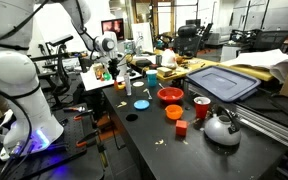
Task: Move the orange bottle to the right
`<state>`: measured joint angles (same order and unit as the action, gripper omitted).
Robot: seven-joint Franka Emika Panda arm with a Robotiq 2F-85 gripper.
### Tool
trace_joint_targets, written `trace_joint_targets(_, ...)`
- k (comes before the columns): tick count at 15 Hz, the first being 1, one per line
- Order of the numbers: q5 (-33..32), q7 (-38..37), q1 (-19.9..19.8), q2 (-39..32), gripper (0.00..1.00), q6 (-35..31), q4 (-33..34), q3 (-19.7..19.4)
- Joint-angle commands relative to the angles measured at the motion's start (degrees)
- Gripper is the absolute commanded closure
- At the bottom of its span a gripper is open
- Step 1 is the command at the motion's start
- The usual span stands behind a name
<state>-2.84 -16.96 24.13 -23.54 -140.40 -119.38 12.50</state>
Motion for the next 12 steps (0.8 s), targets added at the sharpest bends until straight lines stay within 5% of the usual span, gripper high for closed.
trace_joint_targets(1, 3.17, 4.24, -2.81, 6.27, 0.95, 2.29, -4.24, 1.93)
trace_joint_targets(12, 2.83, 9.77, -7.27, 18.61, 0.95, 10.10, -11.81, 1.37)
